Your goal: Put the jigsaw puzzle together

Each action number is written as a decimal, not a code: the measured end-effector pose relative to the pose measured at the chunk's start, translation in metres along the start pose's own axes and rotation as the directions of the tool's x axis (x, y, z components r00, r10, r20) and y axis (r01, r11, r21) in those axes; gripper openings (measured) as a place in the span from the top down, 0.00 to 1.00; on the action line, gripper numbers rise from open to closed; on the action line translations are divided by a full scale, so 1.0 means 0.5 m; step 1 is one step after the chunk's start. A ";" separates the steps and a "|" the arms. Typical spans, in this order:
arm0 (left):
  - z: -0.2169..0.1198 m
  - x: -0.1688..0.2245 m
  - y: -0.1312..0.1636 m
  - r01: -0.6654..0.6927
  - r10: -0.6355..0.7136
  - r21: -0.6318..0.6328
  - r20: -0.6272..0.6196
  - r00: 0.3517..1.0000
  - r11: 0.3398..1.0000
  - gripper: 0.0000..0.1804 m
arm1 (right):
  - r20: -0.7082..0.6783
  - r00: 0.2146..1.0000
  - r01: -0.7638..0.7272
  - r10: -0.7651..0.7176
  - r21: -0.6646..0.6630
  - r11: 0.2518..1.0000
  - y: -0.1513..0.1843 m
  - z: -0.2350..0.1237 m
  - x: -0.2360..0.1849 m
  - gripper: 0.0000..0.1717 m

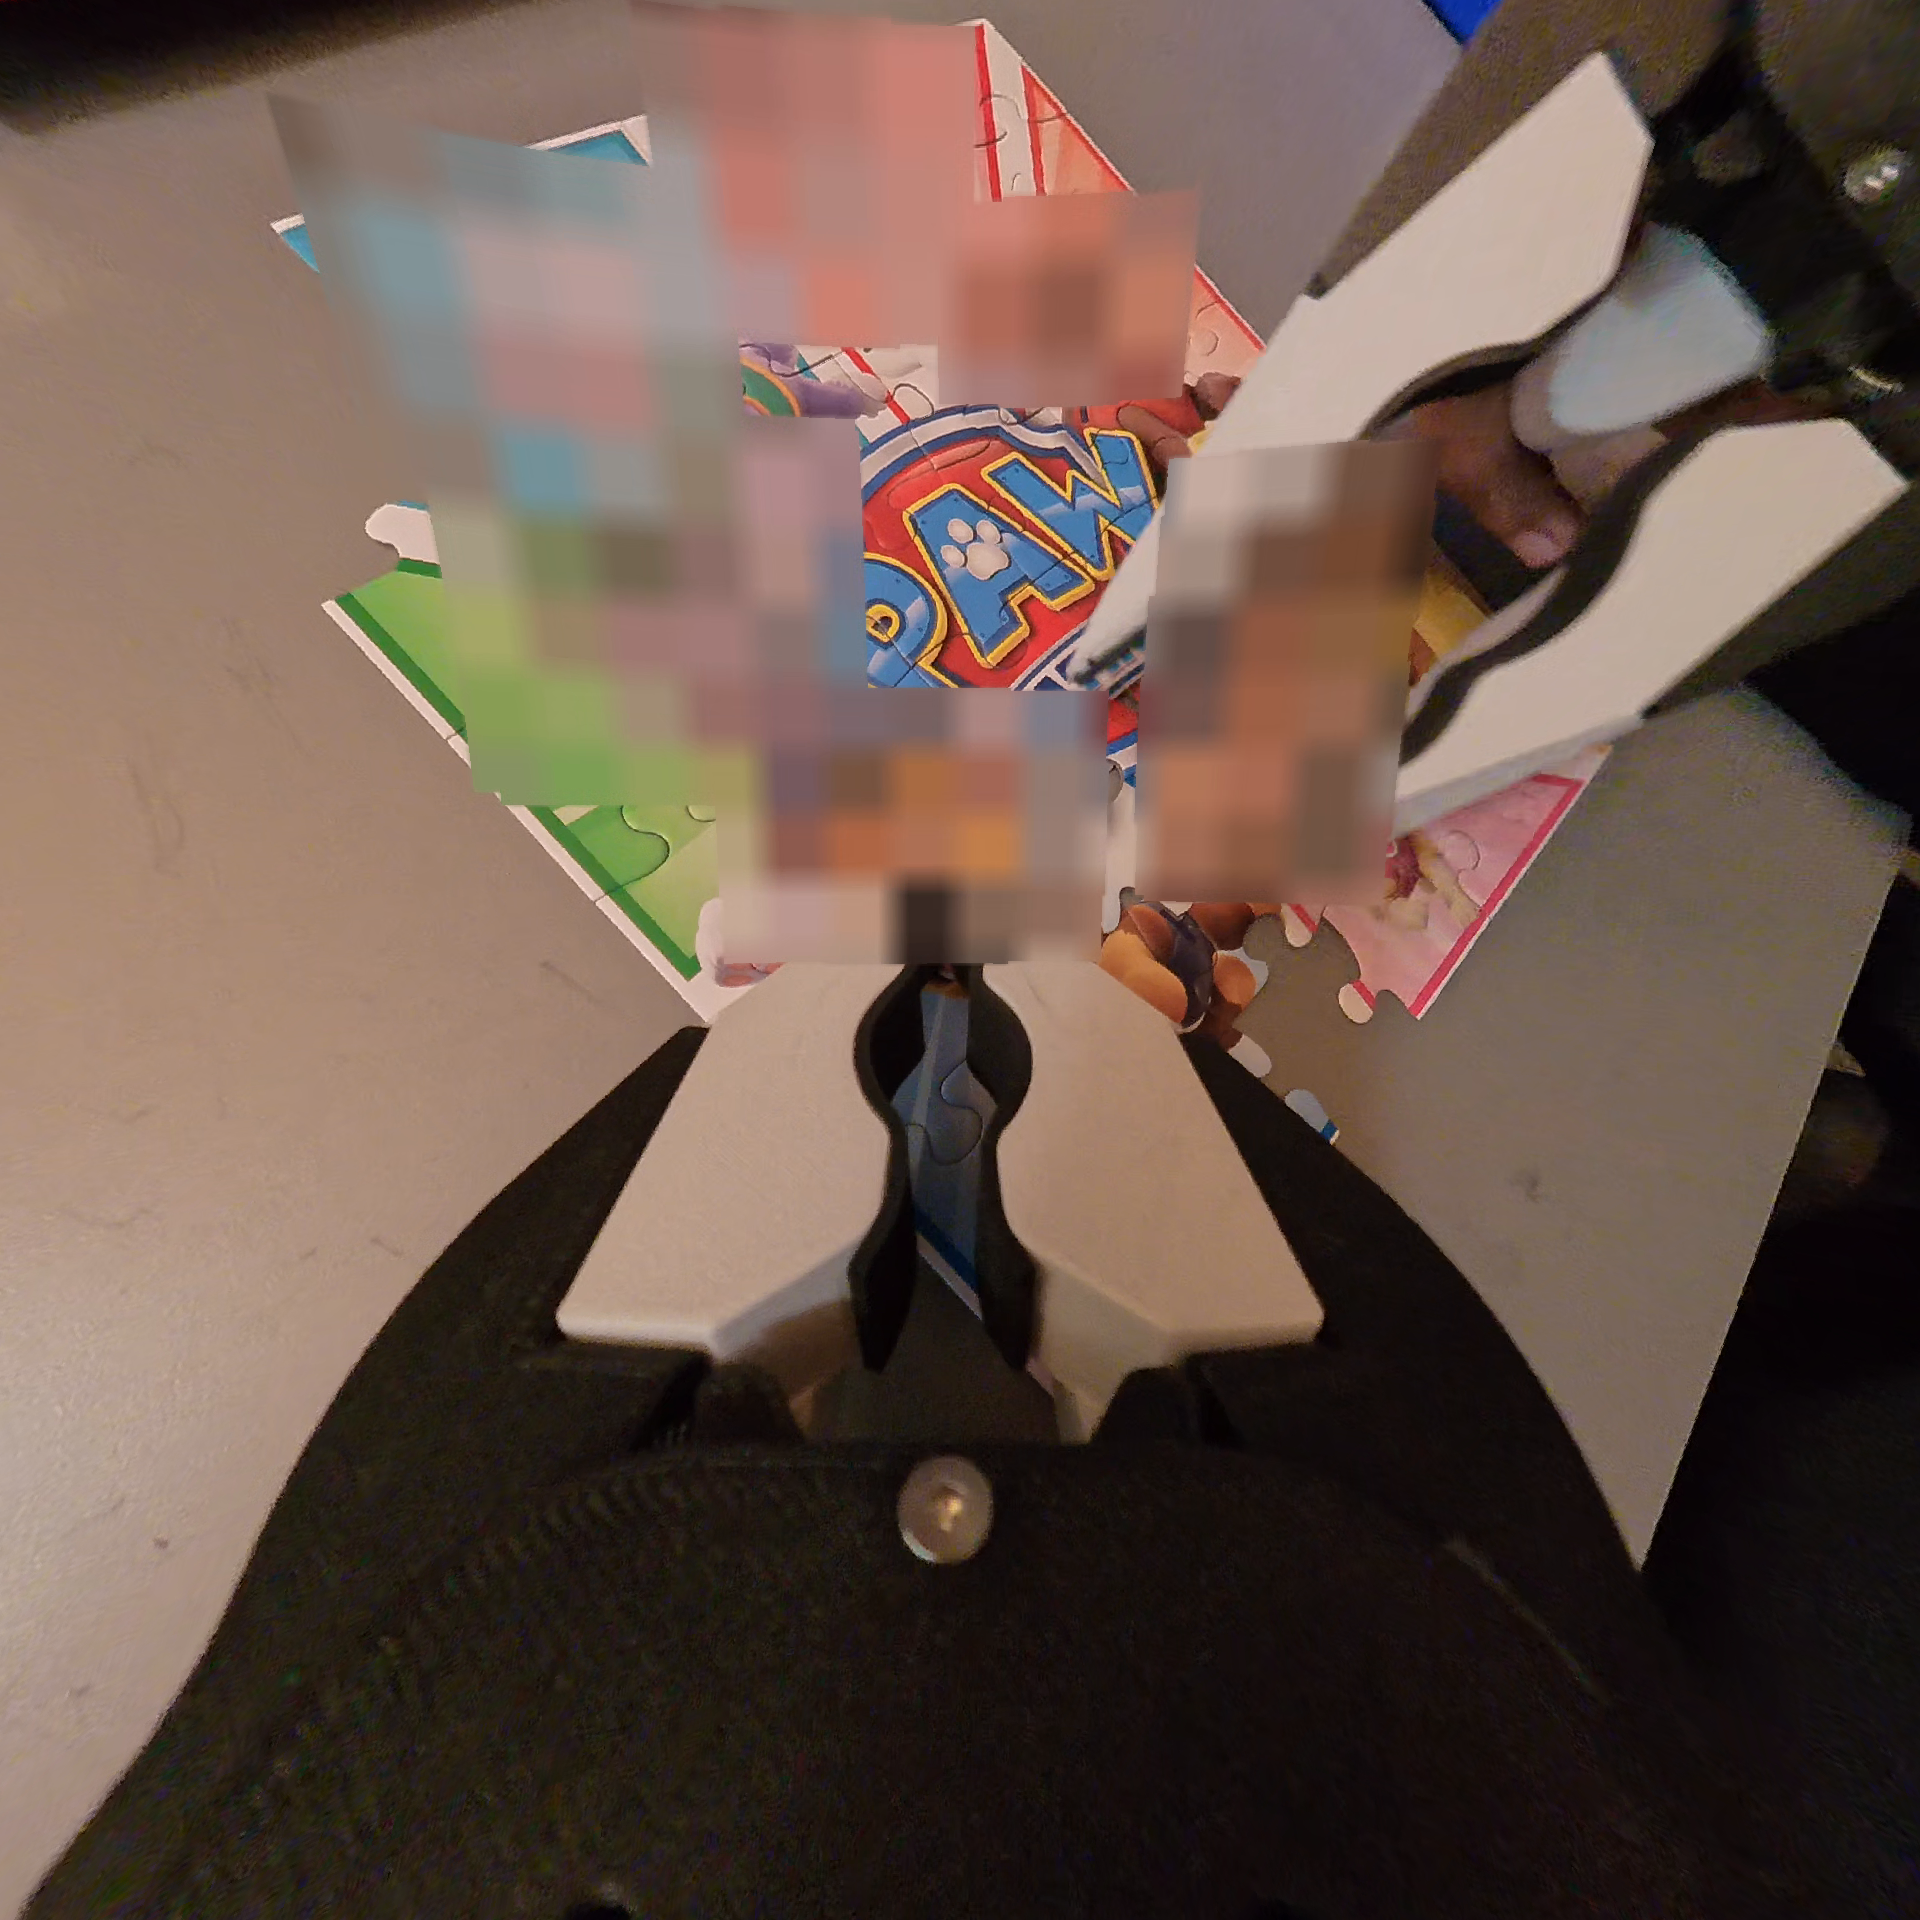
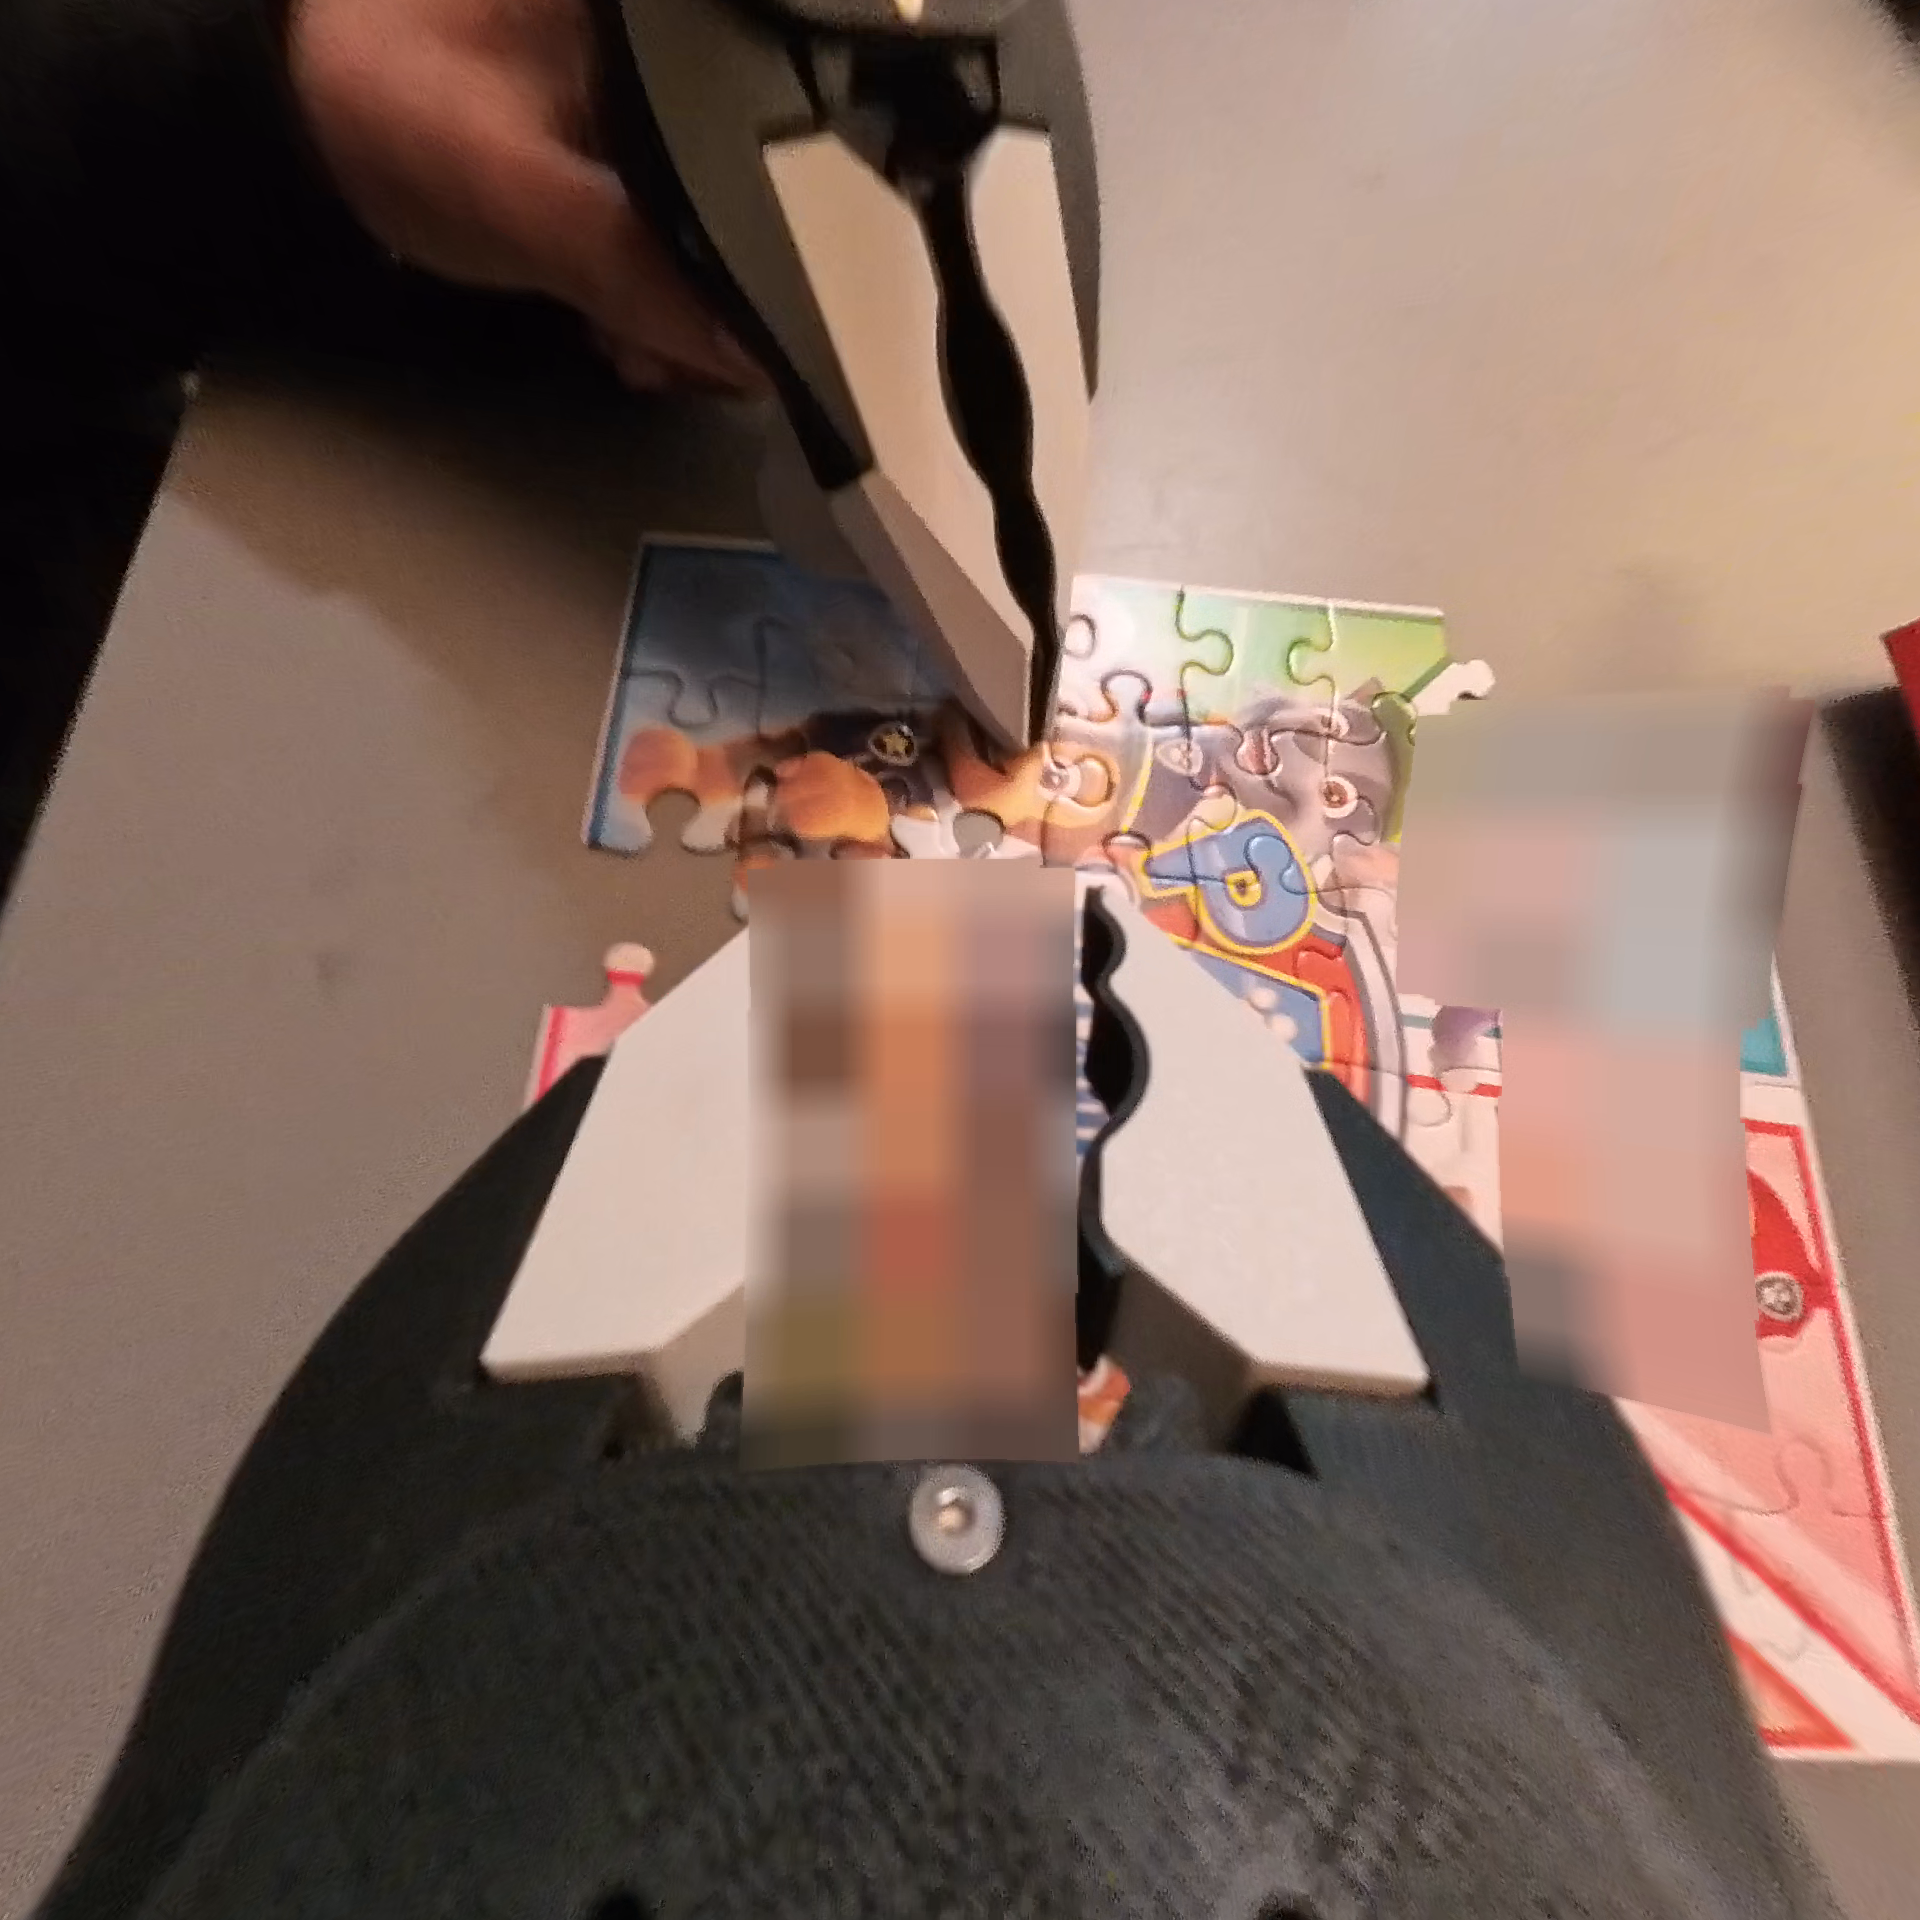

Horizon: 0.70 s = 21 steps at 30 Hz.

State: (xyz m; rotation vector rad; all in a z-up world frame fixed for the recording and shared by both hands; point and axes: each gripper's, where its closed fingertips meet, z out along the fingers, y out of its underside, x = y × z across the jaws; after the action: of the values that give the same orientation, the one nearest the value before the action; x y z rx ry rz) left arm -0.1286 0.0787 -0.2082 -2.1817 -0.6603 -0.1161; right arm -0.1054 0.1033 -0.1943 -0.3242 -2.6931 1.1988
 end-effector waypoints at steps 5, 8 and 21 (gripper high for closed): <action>0.000 0.000 0.001 -0.022 0.023 -0.001 0.021 1.000 1.000 1.00 | -0.019 0.999 0.044 -0.044 -0.014 0.999 0.013 -0.002 -0.003 0.70; 0.000 0.000 0.001 -0.034 0.034 0.000 0.032 0.999 0.999 1.00 | -0.080 0.991 0.110 -0.111 -0.016 0.994 0.016 0.003 -0.009 0.73; -0.001 0.001 0.000 0.010 -0.010 0.001 -0.011 1.000 1.000 1.00 | -0.092 0.988 -0.130 0.123 -0.073 0.989 0.020 0.017 -0.001 0.85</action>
State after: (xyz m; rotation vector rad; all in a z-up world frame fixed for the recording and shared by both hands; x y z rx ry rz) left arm -0.1280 0.0785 -0.2079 -2.1750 -0.6650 -0.1329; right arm -0.1059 0.1034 -0.2075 -0.5540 -2.6838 1.0843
